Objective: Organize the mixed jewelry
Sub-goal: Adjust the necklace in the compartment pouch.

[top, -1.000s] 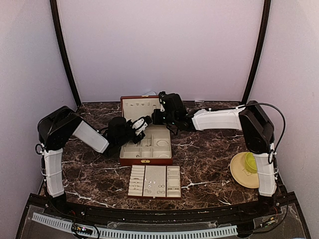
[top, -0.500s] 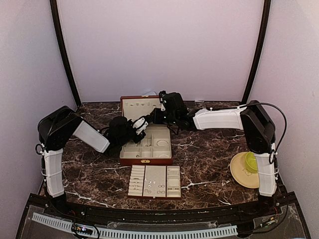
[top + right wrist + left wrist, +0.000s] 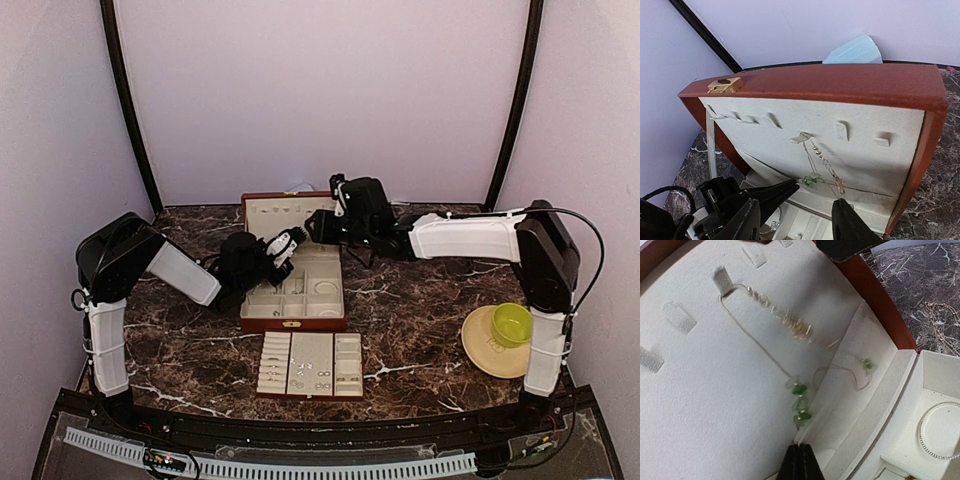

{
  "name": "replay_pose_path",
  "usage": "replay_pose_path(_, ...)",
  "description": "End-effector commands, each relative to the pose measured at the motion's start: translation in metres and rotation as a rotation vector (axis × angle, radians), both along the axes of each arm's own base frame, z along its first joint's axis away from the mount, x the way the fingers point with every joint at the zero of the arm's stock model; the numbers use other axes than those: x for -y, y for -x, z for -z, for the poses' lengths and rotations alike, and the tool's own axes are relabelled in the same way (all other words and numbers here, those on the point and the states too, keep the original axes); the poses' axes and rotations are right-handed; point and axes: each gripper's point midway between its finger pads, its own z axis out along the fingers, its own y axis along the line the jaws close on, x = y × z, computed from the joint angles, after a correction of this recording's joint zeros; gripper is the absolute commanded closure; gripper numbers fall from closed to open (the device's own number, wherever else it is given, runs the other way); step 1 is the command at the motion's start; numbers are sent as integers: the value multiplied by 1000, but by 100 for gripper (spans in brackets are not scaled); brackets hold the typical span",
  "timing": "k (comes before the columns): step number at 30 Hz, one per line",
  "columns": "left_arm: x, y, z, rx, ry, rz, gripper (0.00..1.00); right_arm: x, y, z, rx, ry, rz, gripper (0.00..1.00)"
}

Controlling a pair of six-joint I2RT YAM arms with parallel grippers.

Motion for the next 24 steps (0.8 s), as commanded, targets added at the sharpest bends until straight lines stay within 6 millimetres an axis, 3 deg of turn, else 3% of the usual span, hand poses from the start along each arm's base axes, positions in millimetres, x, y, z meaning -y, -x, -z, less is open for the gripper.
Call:
replay_pose_path(1,7,5,-13,-2,25,19,100,4,4,-18,23,-29,-6,49)
replay_pose_path(9,8,8,-15,1,34,36,100,-3,0,-13,14,-2,-27,64)
replay_pose_path(17,8,14,-13,-14,47,49,99,20,4,-26,61,28,15,65)
replay_pose_path(19,9,15,-14,-18,52,56,93,29,6,-30,73,37,24,63)
replay_pose_path(20,9,15,-16,-17,56,56,85,31,7,-32,82,41,21,62)
replay_pose_path(24,8,17,-24,-9,73,60,75,37,19,-49,142,43,-31,56)
